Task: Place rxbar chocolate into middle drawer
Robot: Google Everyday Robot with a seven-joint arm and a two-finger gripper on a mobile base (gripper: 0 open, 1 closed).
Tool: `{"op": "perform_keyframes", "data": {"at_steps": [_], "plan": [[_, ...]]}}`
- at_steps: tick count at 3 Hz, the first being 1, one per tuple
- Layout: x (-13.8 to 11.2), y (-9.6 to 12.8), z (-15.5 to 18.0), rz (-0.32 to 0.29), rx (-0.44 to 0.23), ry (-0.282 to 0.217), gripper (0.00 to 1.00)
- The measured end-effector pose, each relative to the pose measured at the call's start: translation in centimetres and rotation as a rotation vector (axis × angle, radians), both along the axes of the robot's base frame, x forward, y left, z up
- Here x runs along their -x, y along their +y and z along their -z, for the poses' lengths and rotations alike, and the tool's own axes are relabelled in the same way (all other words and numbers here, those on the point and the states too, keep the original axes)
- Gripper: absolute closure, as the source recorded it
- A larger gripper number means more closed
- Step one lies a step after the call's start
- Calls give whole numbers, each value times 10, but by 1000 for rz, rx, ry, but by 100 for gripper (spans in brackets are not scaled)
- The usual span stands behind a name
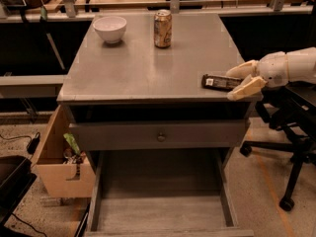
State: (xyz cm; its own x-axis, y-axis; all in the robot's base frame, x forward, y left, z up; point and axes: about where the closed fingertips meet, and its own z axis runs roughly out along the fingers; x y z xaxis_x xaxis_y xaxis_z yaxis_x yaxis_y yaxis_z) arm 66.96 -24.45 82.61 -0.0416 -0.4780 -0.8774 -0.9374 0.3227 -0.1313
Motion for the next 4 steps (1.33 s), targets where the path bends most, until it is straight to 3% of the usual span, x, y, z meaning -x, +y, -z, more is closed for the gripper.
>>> {"op": "perform_keyframes", "data": {"at_steps": [1, 3, 4], "plan": [[0, 0, 0, 0, 0, 0, 53], [1, 0, 0, 0, 0, 0, 6], [-3, 5, -8, 40, -26, 19, 0]]}}
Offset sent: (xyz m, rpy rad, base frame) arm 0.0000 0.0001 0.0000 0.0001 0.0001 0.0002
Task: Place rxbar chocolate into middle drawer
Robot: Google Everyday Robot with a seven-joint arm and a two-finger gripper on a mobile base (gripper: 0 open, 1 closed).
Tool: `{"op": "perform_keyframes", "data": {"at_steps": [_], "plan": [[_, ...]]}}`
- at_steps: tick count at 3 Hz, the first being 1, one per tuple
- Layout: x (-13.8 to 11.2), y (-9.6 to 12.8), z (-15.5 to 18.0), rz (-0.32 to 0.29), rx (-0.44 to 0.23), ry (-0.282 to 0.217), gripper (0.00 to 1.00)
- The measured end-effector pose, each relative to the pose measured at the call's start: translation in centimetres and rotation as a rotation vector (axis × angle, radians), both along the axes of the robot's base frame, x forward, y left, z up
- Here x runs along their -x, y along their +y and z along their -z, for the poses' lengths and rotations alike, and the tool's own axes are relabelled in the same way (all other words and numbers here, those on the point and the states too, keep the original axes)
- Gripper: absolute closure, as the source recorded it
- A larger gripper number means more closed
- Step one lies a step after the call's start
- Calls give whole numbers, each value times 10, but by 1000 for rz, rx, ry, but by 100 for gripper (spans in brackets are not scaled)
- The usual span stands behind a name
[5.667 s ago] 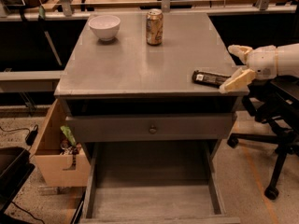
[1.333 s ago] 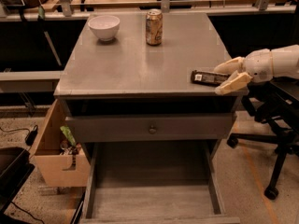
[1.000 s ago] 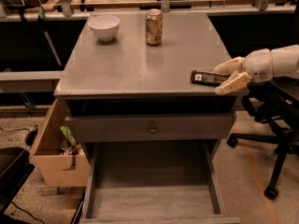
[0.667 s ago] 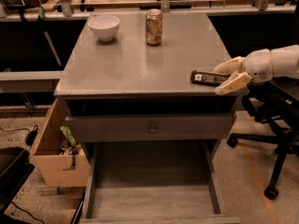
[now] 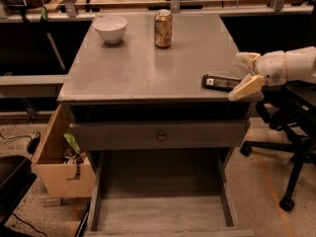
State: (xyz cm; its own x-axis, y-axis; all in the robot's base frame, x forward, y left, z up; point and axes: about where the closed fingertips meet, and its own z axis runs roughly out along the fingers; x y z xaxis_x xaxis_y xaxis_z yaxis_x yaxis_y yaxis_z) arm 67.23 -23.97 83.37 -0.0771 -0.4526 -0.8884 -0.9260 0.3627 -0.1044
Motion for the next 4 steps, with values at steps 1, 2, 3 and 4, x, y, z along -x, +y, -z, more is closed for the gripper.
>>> {"op": "perform_keyframes", "data": {"at_steps": [1, 2, 3, 4], "plan": [[-1, 2, -1, 3, -4, -1, 0], [-1, 5, 0, -2, -5, 2, 15], [-2, 8, 2, -7, -7, 4, 39], [-3, 11, 3, -11, -8, 6, 61]]}}
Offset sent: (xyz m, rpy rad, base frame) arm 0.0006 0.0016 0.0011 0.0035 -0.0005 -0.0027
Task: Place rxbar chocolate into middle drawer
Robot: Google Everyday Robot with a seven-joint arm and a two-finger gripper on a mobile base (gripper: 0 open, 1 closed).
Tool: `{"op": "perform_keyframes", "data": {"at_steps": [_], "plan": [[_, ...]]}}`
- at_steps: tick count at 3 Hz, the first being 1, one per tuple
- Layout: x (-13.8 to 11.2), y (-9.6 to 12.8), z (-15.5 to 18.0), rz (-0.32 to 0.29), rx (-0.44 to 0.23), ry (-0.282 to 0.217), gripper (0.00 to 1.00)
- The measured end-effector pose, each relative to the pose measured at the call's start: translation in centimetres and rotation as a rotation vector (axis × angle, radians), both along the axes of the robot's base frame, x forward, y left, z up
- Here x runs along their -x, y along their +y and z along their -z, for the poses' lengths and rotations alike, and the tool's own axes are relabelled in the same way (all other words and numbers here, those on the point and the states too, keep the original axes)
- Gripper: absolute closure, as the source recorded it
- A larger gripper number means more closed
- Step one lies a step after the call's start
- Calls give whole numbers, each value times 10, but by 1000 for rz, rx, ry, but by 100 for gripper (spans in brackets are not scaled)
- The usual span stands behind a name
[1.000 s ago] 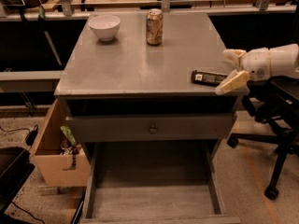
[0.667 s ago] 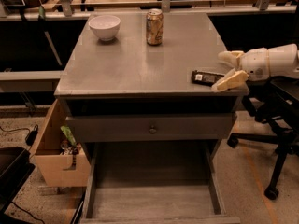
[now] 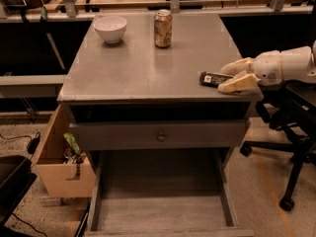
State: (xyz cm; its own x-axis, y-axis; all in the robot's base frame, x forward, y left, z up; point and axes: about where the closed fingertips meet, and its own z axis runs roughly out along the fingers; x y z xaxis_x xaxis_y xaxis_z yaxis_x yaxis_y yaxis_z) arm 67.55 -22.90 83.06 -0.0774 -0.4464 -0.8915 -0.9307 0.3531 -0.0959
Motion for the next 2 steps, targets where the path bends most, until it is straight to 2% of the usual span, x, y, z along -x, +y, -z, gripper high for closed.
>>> {"op": "perform_keyframes", "data": {"at_steps": [1, 2], "plan": [[-1, 2, 1, -4, -1, 2, 84], [-1, 3, 1, -4, -1, 2, 100]]}}
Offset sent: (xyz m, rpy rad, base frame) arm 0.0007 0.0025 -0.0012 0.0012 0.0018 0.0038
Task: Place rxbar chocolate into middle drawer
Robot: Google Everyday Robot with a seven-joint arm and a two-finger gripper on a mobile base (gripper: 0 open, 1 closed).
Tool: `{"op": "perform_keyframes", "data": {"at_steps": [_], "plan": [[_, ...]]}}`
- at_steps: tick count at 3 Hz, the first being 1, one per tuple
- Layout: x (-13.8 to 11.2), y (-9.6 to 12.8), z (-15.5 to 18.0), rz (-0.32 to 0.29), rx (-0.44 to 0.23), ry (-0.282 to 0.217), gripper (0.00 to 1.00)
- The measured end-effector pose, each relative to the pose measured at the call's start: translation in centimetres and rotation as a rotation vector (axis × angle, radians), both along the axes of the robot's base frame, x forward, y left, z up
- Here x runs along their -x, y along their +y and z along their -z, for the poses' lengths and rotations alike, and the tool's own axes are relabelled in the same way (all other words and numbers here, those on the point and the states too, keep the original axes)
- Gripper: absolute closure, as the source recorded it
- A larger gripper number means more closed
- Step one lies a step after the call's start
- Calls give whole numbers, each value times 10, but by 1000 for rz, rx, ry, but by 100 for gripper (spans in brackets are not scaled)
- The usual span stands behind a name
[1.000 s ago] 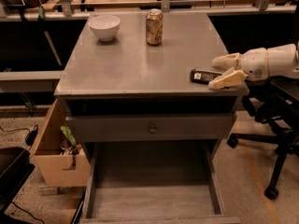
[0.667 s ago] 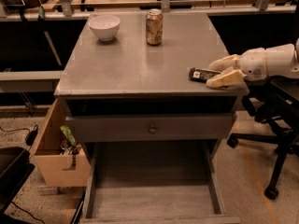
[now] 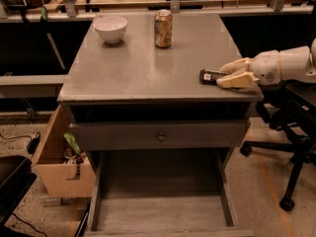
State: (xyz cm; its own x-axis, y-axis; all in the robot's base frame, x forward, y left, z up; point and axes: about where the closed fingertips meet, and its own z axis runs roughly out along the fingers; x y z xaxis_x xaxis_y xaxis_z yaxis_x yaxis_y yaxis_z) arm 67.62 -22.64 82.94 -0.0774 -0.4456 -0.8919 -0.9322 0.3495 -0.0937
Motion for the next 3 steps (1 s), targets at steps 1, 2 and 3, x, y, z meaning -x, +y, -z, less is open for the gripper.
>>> {"op": "perform_keyframes", "data": {"at_steps": [1, 2, 3], "plan": [[0, 0, 0, 0, 0, 0, 100], [-1, 0, -26, -29, 69, -42, 100], [13, -20, -73, -24, 174, -112, 100]]}}
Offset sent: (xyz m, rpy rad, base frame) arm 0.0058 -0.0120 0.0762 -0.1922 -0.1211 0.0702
